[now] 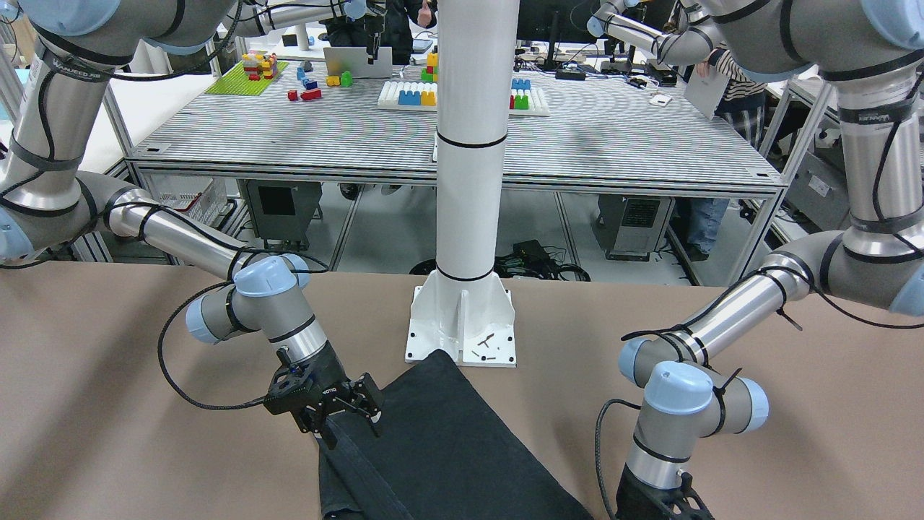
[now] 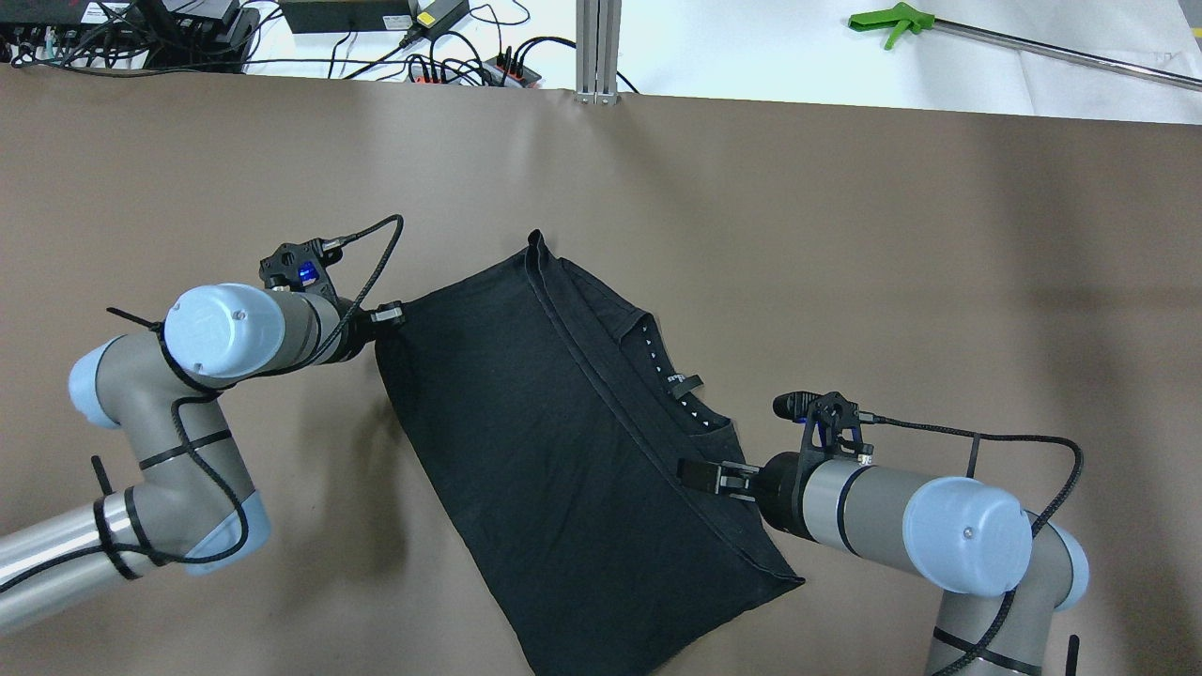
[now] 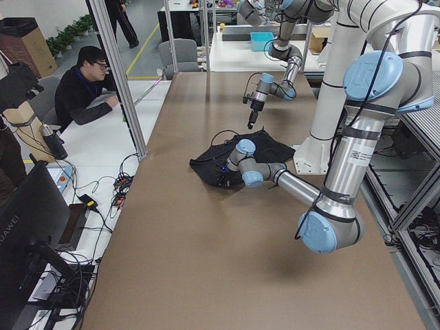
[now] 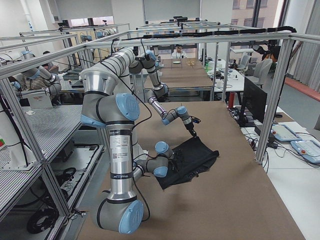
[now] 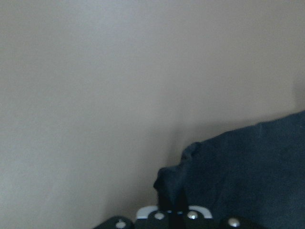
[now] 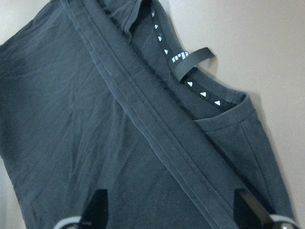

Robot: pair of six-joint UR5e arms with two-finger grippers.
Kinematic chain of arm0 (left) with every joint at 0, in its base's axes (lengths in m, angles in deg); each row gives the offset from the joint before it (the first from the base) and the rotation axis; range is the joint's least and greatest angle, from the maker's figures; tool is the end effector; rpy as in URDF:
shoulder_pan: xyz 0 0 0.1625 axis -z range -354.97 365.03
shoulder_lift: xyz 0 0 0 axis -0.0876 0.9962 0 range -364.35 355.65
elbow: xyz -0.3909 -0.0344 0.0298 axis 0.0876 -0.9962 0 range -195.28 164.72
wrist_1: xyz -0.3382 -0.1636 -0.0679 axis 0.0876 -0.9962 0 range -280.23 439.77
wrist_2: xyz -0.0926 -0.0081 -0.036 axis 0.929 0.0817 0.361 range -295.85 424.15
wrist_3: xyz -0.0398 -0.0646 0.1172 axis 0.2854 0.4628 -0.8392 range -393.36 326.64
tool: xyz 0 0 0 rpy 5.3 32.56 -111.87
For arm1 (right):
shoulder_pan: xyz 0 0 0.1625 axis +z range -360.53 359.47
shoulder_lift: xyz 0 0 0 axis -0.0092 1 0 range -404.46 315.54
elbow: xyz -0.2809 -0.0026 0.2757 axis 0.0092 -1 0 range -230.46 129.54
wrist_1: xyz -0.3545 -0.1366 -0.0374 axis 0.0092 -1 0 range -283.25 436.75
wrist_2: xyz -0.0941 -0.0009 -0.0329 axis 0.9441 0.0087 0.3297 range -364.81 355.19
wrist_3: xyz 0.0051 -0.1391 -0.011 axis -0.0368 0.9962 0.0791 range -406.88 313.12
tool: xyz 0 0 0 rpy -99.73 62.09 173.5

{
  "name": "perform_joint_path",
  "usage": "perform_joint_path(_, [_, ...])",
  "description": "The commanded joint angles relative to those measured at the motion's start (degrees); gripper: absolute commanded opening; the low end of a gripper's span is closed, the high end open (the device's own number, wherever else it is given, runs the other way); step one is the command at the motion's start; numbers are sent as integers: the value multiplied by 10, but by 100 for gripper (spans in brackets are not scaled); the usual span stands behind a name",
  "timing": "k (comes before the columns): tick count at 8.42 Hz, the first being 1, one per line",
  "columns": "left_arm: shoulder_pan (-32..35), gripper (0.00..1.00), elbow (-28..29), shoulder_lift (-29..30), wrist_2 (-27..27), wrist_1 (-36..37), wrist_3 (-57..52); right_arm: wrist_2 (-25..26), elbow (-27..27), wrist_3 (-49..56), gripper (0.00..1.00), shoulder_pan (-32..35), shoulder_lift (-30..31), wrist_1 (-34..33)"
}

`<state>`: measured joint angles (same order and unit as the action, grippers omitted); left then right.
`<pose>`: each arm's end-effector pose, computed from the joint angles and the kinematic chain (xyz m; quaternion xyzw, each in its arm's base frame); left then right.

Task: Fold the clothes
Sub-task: 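Swing the held edge with the left gripper away from the robot, straightening the shirt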

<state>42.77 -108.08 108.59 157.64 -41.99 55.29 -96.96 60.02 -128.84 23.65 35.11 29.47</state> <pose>0.4349 -0.4946 0.3605 0.1357 0.4620 -0.2597 0.8371 -0.4402 -0.3380 0.3095 0.1518 -0.5798 0.1012 0.7941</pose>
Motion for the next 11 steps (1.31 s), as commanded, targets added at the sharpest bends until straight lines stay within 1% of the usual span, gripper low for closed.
perform_joint_path(1, [39,0,132,123,-1,14,-2,1,0,-3,93,1,0,-2])
perform_joint_path(2, [42,0,206,188,-4,10,-4,1,1,-3,94,1,0,-2])
perform_joint_path(3, [41,0,257,246,-20,7,-5,1,1,-3,94,3,0,-3])
perform_joint_path(4, [41,0,292,284,-24,6,-4,2,1,-3,94,4,1,-3])
perform_joint_path(6, [38,0,320,303,-61,6,-4,5,1,-3,94,4,1,-20])
perform_joint_path(8, [44,0,323,305,-63,6,-5,4,0,-2,94,3,1,-22])
perform_joint_path(10, [60,0,355,326,-62,4,-15,9,0,-3,94,2,-1,-23])
perform_joint_path(11, [64,0,358,326,-62,1,-15,12,-1,-2,94,3,-1,-25])
